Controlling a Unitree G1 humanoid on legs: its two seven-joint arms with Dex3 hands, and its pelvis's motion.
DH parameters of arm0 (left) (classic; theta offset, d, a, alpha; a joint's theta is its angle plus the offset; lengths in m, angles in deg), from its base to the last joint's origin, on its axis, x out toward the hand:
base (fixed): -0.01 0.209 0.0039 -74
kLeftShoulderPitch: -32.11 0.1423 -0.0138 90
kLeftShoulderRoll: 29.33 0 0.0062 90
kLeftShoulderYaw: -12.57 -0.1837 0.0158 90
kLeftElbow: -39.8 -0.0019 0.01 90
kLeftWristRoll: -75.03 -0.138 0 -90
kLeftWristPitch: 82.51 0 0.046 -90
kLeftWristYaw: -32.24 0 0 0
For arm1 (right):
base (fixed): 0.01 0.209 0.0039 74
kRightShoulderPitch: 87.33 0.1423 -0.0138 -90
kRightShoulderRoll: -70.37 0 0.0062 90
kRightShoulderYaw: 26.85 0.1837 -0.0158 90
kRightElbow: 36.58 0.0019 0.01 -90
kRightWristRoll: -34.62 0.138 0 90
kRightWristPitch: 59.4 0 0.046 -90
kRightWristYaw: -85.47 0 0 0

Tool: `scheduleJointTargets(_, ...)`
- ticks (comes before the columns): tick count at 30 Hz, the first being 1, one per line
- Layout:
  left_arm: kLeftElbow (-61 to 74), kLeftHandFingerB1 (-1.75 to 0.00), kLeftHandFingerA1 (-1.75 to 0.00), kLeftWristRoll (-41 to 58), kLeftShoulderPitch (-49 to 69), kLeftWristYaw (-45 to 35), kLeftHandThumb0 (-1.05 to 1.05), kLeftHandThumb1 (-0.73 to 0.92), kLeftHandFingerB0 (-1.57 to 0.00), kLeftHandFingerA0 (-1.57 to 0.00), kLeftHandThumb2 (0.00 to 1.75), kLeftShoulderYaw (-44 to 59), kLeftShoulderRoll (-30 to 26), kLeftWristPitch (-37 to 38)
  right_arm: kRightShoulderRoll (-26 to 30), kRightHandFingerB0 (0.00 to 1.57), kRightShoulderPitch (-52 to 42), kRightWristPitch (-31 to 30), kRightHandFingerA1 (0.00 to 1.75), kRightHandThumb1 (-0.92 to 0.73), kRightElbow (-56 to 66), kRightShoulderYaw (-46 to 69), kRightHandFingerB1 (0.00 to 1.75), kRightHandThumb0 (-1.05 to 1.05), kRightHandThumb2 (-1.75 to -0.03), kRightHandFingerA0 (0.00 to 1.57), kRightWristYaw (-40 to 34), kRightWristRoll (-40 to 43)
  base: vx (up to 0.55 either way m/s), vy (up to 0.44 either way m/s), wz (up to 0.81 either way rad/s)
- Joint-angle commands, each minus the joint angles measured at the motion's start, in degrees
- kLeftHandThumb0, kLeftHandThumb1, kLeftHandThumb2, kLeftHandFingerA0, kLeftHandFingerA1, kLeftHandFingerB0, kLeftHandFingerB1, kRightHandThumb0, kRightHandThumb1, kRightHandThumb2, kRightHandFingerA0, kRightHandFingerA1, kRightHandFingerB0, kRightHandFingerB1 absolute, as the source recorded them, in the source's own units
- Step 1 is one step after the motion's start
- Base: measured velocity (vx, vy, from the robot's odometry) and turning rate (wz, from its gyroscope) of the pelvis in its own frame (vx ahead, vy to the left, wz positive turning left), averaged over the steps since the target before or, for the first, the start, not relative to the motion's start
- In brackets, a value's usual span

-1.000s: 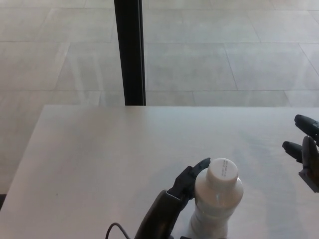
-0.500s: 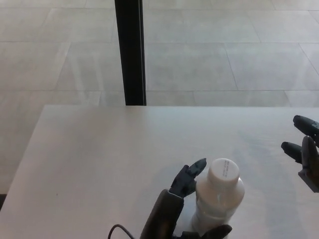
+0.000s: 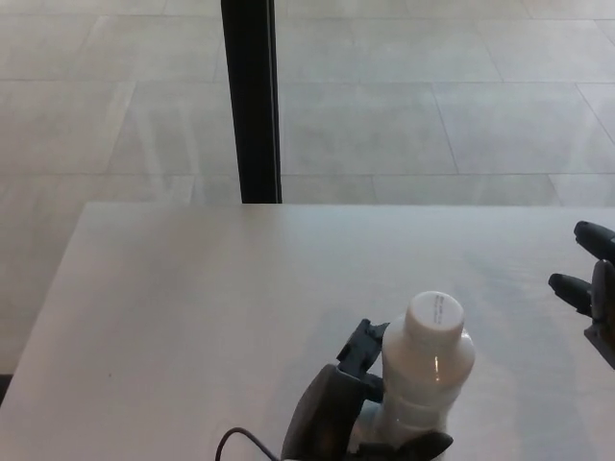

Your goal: The robot uses its left hand to to lift the bottle kept on the middle of the desk and tilts it towards its right hand. It then uses its right hand to rotate its cap to open it and places the bottle and cap back on the desk

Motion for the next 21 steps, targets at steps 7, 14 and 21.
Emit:
scheduleJointTargets(7,-8.01,-0.94,-1.64,5.28,-4.87,6.62,-0.31,0.90,-0.35,-1.19,1.05,-0.69,16.59,11.39,-0.93,0.45,3.59,4.44,0.64,-0.86,0.01,5.53,0.39,-0.59,-0.66,0.51,-4.54,1.12,0.00,0.000,0.00)
scheduleJointTargets(14,-8.87,-1.75,-1.75,7.33,-5.60,3.52,-0.05,0.77,-1.43,-1.46,1.75,-2.22,16.48,13.92,-2.30,0.52,4.64,5.08,0.78,-0.86,-0.07,8.18,0.41,-0.60,-0.66,0.60,-8.43,0.62,0.00,0.000,0.00)
scheduleJointTargets(21,-3.78,-1.75,-1.75,5.15,-4.18,3.44,0.02,0.74,-1.28,-1.39,1.75,-3.03,11.46,7.64,-3.33,0.57,3.33,5.66,0.85,-0.81,0.30,8.56,0.42,-0.60,-0.64,0.69,-8.41,0.04,0.00,0.000,0.00)
